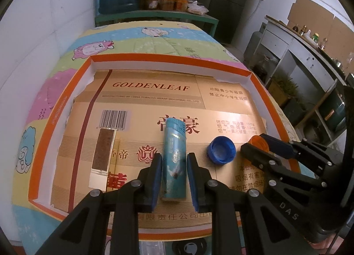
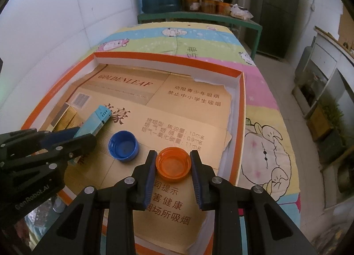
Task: Organize rigid objects
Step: 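Carry the lighter and orange cap into the box and open both tools, then withdraw both tools from the box toward the remaining items, then grasp the floral GLOSS tube with the left tool while the right tool grasps the Hello Kitty box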
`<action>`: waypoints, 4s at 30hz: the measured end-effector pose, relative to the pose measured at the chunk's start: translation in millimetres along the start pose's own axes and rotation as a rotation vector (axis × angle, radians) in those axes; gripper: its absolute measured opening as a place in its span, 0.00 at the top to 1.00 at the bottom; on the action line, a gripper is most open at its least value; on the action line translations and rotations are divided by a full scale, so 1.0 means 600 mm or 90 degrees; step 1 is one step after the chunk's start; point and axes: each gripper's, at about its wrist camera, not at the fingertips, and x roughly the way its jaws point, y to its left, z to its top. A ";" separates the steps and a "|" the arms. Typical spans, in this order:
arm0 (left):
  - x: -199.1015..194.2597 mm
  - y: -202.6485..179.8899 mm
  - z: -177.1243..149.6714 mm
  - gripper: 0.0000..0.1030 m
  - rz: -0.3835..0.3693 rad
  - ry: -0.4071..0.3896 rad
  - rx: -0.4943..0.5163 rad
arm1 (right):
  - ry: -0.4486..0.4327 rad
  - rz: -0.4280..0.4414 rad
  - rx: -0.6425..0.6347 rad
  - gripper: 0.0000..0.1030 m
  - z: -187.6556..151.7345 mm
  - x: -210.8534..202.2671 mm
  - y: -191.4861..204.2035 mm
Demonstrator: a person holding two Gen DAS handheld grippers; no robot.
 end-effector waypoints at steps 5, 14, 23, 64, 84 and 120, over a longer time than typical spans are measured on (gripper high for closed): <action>-0.007 -0.001 0.001 0.48 0.005 -0.003 -0.003 | -0.004 0.006 0.000 0.62 -0.002 -0.003 0.000; -0.043 -0.001 0.002 0.48 0.012 -0.028 0.004 | -0.013 0.002 0.001 0.58 -0.005 -0.023 0.001; -0.084 0.013 -0.008 0.48 0.024 -0.056 -0.005 | -0.025 -0.001 0.000 0.58 -0.011 -0.057 0.011; -0.272 0.032 -0.143 0.37 0.018 -0.130 0.014 | -0.071 0.009 0.015 0.47 -0.124 -0.258 0.094; -0.224 0.026 -0.196 0.37 0.012 -0.075 0.023 | -0.005 -0.005 0.055 0.46 -0.195 -0.222 0.111; -0.110 0.033 -0.174 0.73 0.058 -0.025 0.035 | 0.046 -0.005 0.001 0.74 -0.208 -0.151 0.141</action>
